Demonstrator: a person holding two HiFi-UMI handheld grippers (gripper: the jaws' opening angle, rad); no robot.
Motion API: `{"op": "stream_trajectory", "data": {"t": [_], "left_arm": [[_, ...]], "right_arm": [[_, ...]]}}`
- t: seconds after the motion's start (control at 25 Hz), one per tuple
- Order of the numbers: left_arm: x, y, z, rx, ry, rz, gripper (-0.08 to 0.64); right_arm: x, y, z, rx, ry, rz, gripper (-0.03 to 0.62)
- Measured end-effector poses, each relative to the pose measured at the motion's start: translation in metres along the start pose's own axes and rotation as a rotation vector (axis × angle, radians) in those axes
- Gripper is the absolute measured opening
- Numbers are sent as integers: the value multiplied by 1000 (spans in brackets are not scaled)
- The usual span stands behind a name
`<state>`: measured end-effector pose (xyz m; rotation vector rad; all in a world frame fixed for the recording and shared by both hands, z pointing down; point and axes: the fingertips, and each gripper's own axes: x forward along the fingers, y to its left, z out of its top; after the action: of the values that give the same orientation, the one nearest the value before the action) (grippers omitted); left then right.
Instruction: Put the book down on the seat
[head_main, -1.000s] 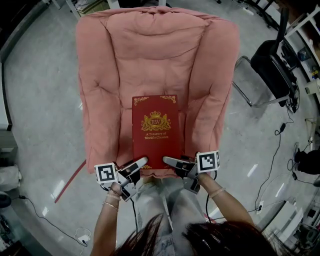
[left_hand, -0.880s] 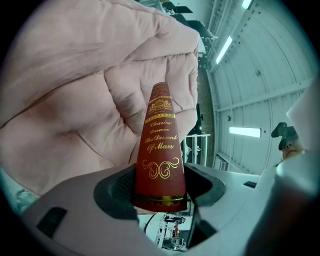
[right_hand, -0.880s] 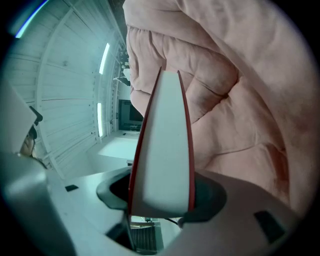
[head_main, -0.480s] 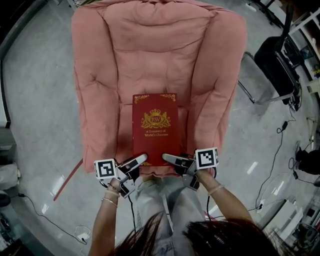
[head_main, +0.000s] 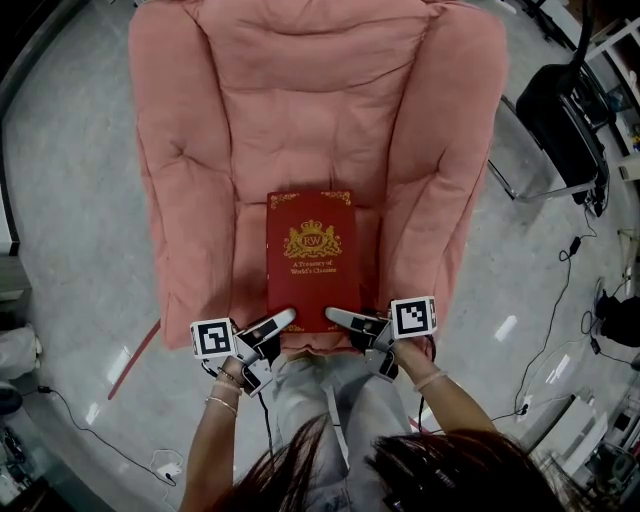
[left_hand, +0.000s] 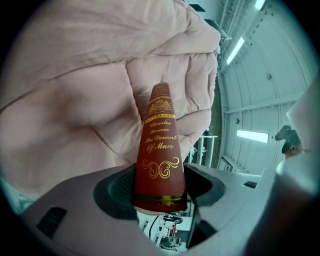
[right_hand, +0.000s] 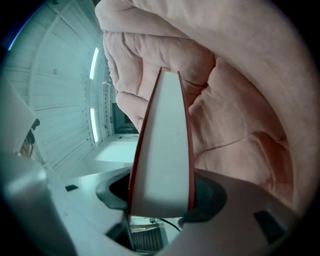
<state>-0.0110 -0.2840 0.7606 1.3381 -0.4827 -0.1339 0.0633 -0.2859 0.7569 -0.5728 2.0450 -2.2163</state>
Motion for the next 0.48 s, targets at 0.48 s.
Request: {"op": "stream_trajectory", "data": {"t": [0.48], "left_arm": [[1, 36, 11, -53, -12, 26, 264]], "right_arm": [[18, -31, 2, 61, -1, -12, 275]]}}
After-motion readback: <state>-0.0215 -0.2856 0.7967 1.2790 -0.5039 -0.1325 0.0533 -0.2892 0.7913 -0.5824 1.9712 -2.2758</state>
